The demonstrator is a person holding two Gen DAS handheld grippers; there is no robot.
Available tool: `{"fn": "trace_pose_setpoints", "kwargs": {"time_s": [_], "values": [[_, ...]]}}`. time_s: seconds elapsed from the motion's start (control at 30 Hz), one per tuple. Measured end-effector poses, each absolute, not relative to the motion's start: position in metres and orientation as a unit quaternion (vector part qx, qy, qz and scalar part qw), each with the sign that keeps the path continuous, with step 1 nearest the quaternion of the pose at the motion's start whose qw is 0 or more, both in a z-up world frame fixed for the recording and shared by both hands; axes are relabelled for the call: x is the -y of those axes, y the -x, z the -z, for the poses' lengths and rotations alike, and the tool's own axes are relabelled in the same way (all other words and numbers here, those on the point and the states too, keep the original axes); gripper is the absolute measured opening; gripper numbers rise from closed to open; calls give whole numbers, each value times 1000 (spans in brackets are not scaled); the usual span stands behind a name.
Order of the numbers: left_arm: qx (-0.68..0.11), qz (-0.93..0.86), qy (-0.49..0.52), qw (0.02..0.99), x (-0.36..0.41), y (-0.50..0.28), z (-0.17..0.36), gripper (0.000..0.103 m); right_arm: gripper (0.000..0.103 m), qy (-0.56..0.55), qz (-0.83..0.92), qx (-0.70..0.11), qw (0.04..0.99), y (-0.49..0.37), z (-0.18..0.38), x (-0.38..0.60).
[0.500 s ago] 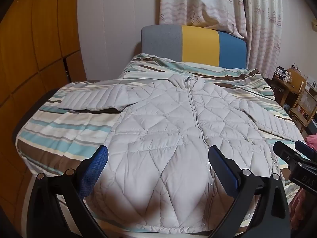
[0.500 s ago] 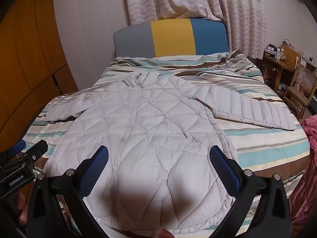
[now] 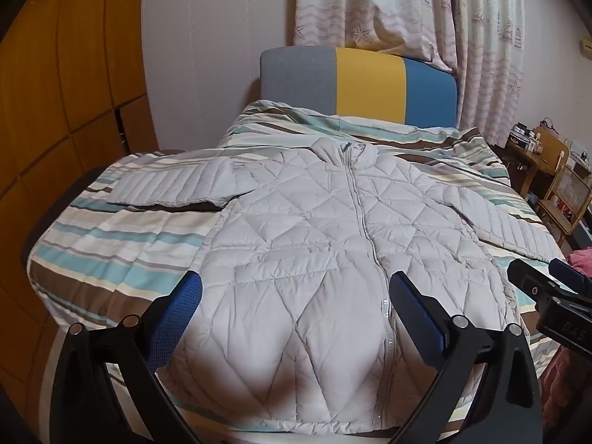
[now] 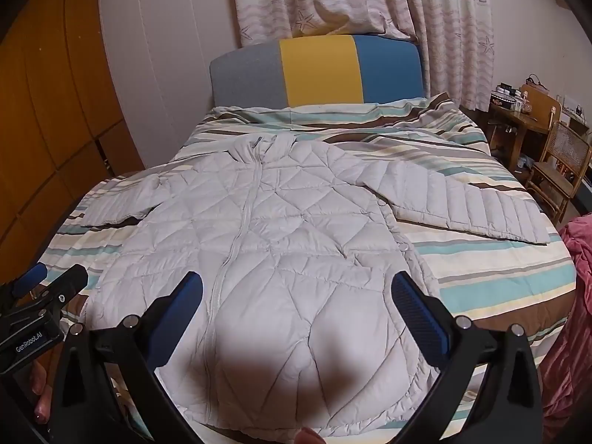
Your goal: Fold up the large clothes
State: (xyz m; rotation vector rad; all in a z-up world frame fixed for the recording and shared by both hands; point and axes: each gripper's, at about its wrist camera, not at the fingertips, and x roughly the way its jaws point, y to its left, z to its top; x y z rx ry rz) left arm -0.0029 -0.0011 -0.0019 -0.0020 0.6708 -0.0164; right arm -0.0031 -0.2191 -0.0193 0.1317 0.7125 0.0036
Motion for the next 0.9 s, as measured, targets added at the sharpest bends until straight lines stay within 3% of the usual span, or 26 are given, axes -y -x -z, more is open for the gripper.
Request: {"fn": "trace_pose_setpoints", "kwargs": {"time_s": [0.9], "values": [[-341, 24, 13, 940, 4, 4, 7, 100, 101, -66, 0, -357, 932, 4, 25, 219]]}}
